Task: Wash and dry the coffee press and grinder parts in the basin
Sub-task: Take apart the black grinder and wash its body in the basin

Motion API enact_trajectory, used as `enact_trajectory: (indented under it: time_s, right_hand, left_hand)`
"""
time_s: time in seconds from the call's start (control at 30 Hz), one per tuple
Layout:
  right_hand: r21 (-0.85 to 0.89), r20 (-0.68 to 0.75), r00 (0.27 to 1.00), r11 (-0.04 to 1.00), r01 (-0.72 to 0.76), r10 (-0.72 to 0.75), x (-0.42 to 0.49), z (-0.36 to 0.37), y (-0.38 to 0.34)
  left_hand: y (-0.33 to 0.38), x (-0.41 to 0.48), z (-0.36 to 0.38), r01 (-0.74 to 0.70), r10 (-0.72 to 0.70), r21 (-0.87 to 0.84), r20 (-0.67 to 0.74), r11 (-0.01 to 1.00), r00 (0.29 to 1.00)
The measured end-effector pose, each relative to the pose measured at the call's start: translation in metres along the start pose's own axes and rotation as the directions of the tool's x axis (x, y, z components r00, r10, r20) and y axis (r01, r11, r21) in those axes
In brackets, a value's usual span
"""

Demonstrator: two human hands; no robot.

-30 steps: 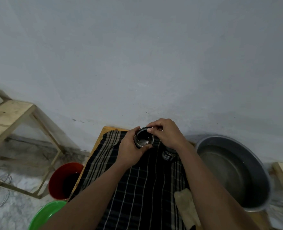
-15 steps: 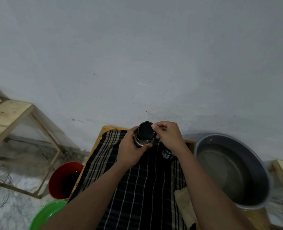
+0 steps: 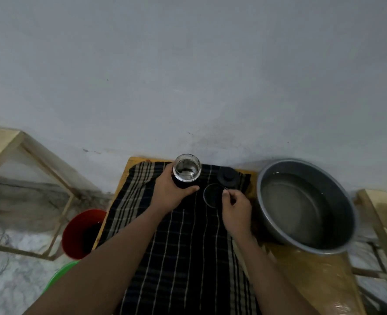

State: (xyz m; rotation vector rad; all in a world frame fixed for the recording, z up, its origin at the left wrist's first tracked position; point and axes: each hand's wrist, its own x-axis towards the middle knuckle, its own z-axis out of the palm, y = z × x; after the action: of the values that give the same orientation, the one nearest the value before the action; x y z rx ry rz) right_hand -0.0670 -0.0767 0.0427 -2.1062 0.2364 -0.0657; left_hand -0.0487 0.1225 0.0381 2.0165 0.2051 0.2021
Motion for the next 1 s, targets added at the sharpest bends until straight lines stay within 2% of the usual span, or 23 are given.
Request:
enact_trajectory:
  time_s: [0.17,0.33,0.5,0.57,0.63,0.67,0.73,0.8,0.9,0.93,1.0]
  right_hand:
    - [-0.256,0.172,0.96,0.951,-0.173,0.221,-0.012,0.027,0.039]
    - [-0.29,0.221,0.884,0.893,-0.345,0.413,-0.009,0.043,0.069]
    - [-0.329,0.265,0.851,0.872,-0.362,0.453,-0.008,0.043,0.073]
    - [-0.372,0.276,0.858,0.872,-0.32,0.433,-0.009,0.04,0.067]
    - [-0.416,0.262,0.9,0.882,-0.22,0.348,-0.009,0.04,0.06]
    - [-0.379,0.264,0.923,0.91,-0.168,0.28,-0.009,0.04,0.055]
    - [-0.178,0.34,0.933,0.982,-0.059,0.118,-0.004,0.039,0.038]
    - [0.047,0.517,0.855,0.996,-0.07,0.036,0.005,0.039,0.018]
    - [0.14,0.727,0.687,0.976,-0.164,0.012,0.013,0.041,-0.007]
    - [0.143,0.752,0.659,0.974,-0.178,0.01,0.014,0.042,-0.012]
    - [0.178,0.748,0.664,0.965,-0.195,-0.004,0.011,0.044,-0.016]
  left_hand:
    - [-0.006,0.007,0.001,0.049,-0.05,-0.024,-0.012,0.998,0.999]
    - [-0.004,0.012,0.001,0.066,-0.066,-0.036,0.006,0.997,0.998]
    - [-0.002,0.016,0.003,0.087,-0.087,-0.006,0.003,0.996,0.996]
    - [0.001,0.017,0.003,0.101,-0.101,-0.035,-0.002,0.994,0.995]
    - [0.006,0.017,0.001,0.122,-0.126,-0.114,-0.028,0.986,0.992]
    - [0.009,0.017,-0.001,0.133,-0.143,-0.17,-0.047,0.977,0.989]
    - [0.02,0.017,-0.005,0.172,-0.199,-0.307,-0.061,0.936,0.978]
    - [0.029,0.017,-0.009,0.26,-0.291,-0.436,-0.004,0.862,0.957]
    - [0.039,0.017,-0.015,0.369,-0.371,-0.554,0.115,0.746,0.922]
    - [0.042,0.016,-0.016,0.388,-0.379,-0.578,0.144,0.718,0.914]
    - [0.045,0.018,-0.018,0.406,-0.391,-0.588,0.16,0.7,0.906]
